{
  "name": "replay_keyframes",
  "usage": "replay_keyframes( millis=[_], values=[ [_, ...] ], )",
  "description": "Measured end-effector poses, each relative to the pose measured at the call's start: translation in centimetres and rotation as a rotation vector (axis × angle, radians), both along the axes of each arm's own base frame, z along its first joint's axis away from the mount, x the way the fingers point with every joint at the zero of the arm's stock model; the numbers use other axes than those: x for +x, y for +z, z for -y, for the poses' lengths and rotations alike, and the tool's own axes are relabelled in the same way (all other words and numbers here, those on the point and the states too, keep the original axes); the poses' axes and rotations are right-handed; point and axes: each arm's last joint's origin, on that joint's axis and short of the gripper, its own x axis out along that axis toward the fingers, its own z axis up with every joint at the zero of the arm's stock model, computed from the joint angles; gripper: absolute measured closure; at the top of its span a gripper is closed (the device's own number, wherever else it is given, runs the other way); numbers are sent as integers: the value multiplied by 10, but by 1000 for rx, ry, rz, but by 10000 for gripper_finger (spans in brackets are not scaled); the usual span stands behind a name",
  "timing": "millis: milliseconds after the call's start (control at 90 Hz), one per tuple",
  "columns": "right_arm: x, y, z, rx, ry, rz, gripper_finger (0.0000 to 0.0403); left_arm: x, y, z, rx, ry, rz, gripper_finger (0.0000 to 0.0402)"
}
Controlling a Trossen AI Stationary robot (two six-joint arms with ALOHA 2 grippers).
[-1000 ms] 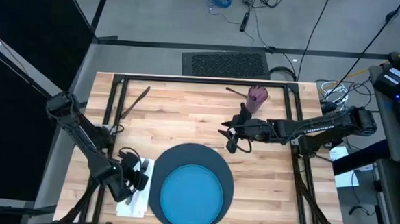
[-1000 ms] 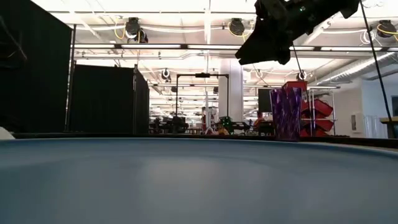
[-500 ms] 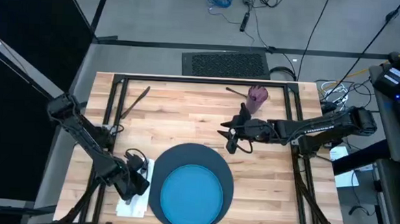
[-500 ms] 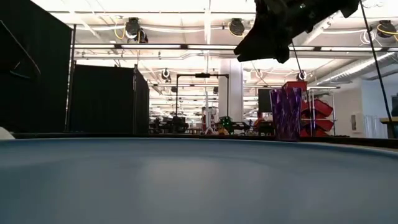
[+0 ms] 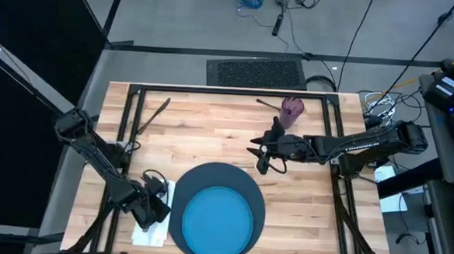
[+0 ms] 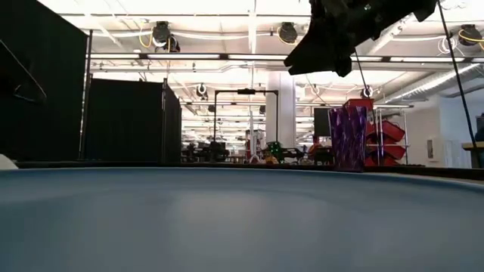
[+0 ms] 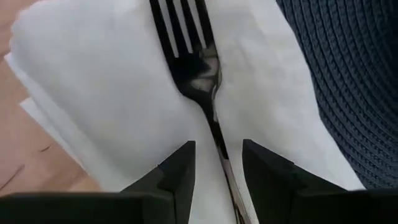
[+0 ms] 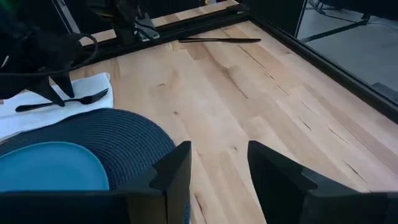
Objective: Set table place
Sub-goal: Put the fork on top of the white napkin
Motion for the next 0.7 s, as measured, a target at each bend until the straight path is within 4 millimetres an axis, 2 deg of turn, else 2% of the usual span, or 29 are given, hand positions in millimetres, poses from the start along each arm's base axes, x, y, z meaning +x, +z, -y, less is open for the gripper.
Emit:
replay_keyframes(
  millis=[156,311,411,567,700],
  values=[
    [0,0,0,0,0,0,259,2,-9,4,4,-13,-43,288],
    [0,0,0,0,0,0,259,2,-10,3,-2,-11,-61,294],
    [0,0,0,1,-1,0,259,2,-8,2,-18,-11,-70,321],
    [0,0,0,2,-1,2,259,1,-3,2,-41,-37,-68,389],
    [0,0,0,2,-1,3,259,2,8,1,-27,-31,-71,398]
  ],
)
